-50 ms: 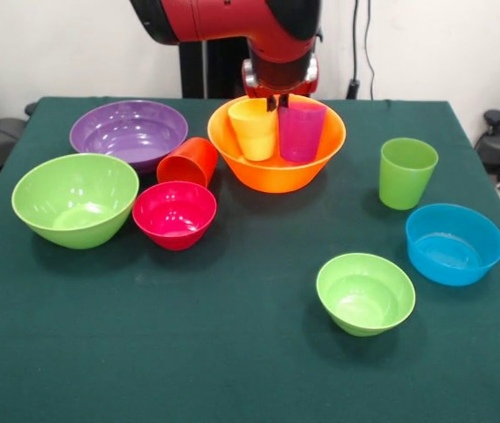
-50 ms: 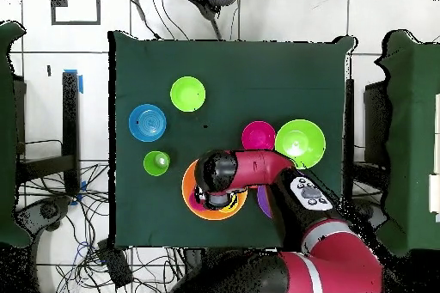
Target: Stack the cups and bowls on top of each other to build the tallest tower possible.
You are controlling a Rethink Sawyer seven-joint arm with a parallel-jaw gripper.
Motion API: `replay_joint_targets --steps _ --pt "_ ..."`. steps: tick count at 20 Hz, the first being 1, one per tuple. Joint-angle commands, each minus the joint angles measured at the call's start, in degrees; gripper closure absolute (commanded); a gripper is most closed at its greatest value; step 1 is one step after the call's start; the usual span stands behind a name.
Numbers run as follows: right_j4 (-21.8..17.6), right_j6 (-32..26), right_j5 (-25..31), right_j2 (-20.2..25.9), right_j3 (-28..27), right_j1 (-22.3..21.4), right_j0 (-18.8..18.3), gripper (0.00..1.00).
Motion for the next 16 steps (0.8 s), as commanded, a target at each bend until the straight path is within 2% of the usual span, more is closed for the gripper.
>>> replay_joint_targets --steps 1,10,11,16 --pt "-3.2 -5.7 4.1 1.9 -2.6 -0.1 -0.7 1.0" --pt "-3.8 -5.8 3.9 1.6 -2.2 -0.1 -0.5 1.0" --pt "-3.8 -5.8 3.9 1.7 -2.3 -0.1 -0.4 0.0" --pt "-4.1 -5.7 3.5 1.6 -2.1 0.0 -0.3 0.0"
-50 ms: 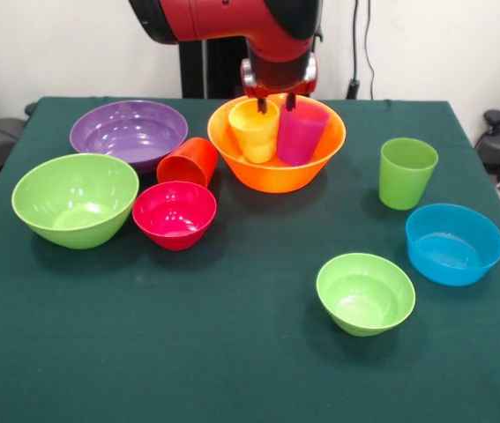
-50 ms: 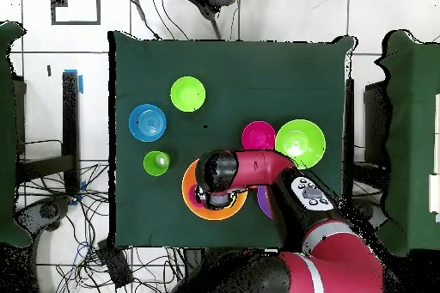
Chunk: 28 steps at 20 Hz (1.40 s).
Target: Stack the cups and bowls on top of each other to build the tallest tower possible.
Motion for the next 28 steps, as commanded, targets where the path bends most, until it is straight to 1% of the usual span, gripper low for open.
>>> replay_joint_targets --steps 1,10,13,17,20,22,23,26,28 --pt "-4.2 -5.6 3.0 1.6 -2.1 0.1 -0.2 0.0" --pt "-3.9 -5.2 2.5 1.8 -2.4 -0.1 0.0 0.0" --pt "-4.5 -4.9 2.0 1.4 -2.3 -0.2 0.2 0.0" --pt "-5.3 -4.7 -0.8 1.4 -1.7 -2.0 0.0 0.0" --pt "-5.1 -5.6 -1.2 2.1 0.4 -5.8 -0.8 0.0" --pt "-4.4 -7.0 -0.9 3.0 2.9 -9.4 -2.1 0.0" --pt "-3.9 -8.1 -1.5 3.9 4.8 -11.8 -3.4 0.0" --pt "-3.2 -9.7 -2.9 5.8 8.3 -16.5 -5.5 0.0" --pt "-3.0 -10.8 -4.7 7.3 11.6 -20.5 -7.1 0.0"
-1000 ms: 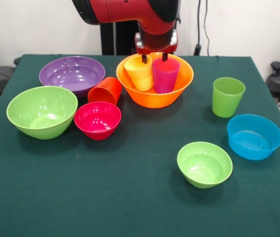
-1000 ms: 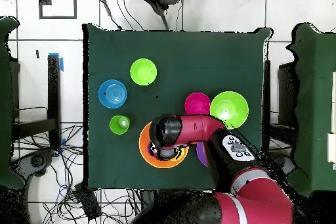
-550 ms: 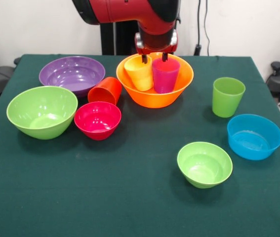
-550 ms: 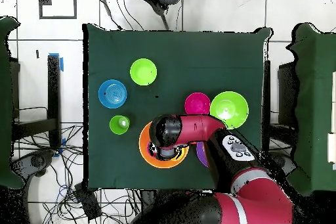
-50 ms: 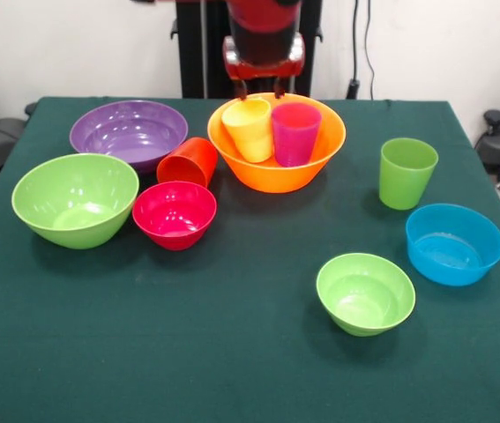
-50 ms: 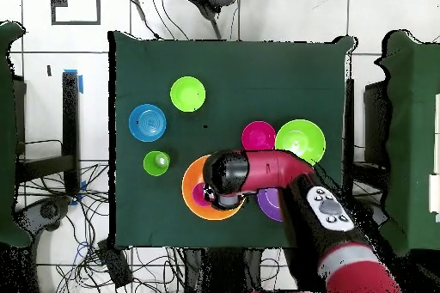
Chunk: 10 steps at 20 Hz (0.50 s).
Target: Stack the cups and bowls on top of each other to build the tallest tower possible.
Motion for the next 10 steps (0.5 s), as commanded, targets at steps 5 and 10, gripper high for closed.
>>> replay_joint_targets --steps 5,10 --pt "-0.9 -12.1 -7.5 9.8 16.4 -18.5 -7.7 0.0" --pt "-0.1 -12.9 -14.2 14.8 23.5 -25.7 -13.5 0.0"
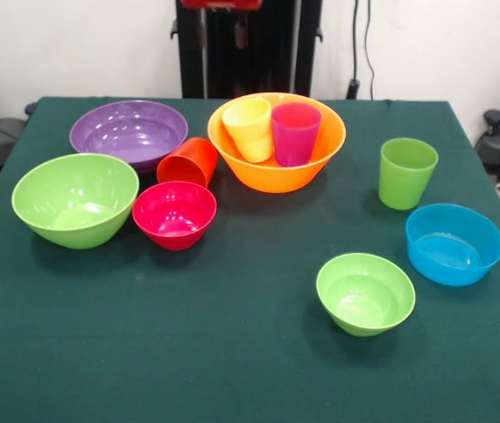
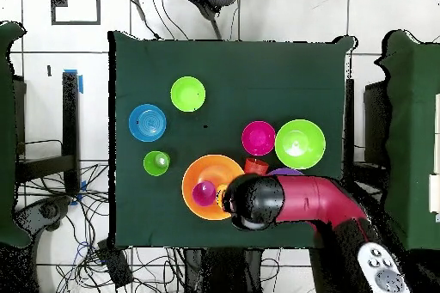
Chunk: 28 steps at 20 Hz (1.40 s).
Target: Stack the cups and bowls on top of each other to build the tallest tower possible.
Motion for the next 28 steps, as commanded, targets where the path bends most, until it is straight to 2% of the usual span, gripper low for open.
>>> replay_joint_targets --steps 1,3,5,7,10,11,12,13,14,17,19,26,28 --pt "0.2 -12.1 -13.3 10.6 13.9 -9.8 -4.7 0.0" --pt "0.4 -9.7 -19.7 13.9 16.4 -10.2 -7.1 0.0" --pt "0.5 -7.1 -23.4 15.8 17.8 -10.7 -8.2 0.0" --pt "1.5 -4.6 -24.9 16.9 18.8 -12.6 -8.7 0.0" --pt "5.9 -3.2 -24.4 19.8 20.5 -15.0 -10.3 0.0" --pt "5.7 -2.4 -24.0 19.6 19.5 -13.1 -10.4 0.0" --pt "4.8 -1.7 -24.7 19.0 19.0 -11.7 -10.4 0.0" --pt "0.6 0.4 -27.1 15.2 17.0 -7.7 -8.9 0.0" --pt "-1.3 1.4 -28.5 13.3 15.8 -6.2 -7.9 0.0" --pt "-3.8 4.8 -28.3 7.8 11.7 -3.1 -3.5 0.0" --pt "-5.0 7.0 -30.1 4.5 9.7 -1.2 -0.7 0.0" --pt "-2.8 7.8 -32.3 1.8 7.9 0.8 3.0 0.0" --pt "-1.9 8.5 -34.7 1.0 7.9 1.0 3.9 0.0"
